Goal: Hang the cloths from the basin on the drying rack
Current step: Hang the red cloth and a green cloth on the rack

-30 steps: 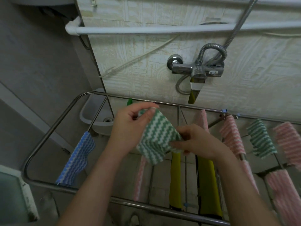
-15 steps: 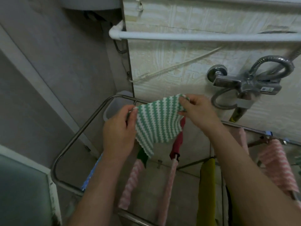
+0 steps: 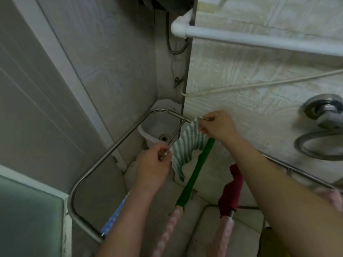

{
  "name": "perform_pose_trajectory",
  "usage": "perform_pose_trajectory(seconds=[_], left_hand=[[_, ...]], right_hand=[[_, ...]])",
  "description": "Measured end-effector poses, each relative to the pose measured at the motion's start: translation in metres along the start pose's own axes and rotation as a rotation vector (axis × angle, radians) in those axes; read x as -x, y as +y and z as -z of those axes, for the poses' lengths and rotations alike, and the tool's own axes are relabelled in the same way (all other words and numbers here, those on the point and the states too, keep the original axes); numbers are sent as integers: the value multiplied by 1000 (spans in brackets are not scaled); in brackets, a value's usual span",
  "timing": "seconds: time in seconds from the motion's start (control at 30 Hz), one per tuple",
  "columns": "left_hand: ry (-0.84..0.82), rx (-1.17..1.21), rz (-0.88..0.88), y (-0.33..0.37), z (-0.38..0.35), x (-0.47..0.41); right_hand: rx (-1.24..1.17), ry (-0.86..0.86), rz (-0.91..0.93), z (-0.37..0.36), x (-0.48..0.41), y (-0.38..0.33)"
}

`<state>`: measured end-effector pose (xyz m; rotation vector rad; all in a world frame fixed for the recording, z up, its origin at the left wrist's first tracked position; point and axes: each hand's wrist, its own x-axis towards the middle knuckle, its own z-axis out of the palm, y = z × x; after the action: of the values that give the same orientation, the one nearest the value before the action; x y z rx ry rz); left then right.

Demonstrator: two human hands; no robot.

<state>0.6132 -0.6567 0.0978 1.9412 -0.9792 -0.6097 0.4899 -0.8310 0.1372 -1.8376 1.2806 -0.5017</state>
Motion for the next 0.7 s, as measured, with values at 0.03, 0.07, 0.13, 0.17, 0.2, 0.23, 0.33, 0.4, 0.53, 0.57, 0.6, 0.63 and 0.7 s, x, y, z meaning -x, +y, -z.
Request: perform_pose_trajectory(seconds=[0.03, 0.07, 0.13, 0.17, 0.2, 0.23, 0.33, 0.4, 0.53, 0.57, 0.6, 0.63, 0.7], left_hand=[[18, 64, 32, -4, -1, -3], [47, 111, 66, -6, 1, -8], [113, 147, 135, -10, 6, -19], [159, 142, 155, -11, 8, -25], [212, 123, 176, -12, 12, -33], [263, 113, 193, -15, 15, -40], [315, -46, 272, -16, 22, -49], [273, -166, 260, -20, 23, -46], [37, -280, 170, -22, 8, -31], [3, -314, 144, -23, 3, -28], [-8, -333, 127, -22, 0, -25], [4, -340, 111, -22, -2, -23], [46, -363, 98, -22, -4, -19]], right_hand=[[-10, 8, 4, -2, -4, 1], [-17, 11, 8, -6, -9, -1], [-18, 13, 42, -15, -19, -7], [-7, 19, 65, -20, -23, -11], [6, 20, 87, -28, -29, -16], [10, 16, 106, -36, -35, -21], [-26, -73, 96, -59, -44, -27], [60, -67, 55, -71, -44, -17], [195, 37, -103, -85, -39, 9], [154, 35, -142, -86, -39, 12], [103, 34, -176, -88, -41, 15], [50, 38, -205, -90, -43, 17], [-46, 68, -255, -91, -47, 18]])
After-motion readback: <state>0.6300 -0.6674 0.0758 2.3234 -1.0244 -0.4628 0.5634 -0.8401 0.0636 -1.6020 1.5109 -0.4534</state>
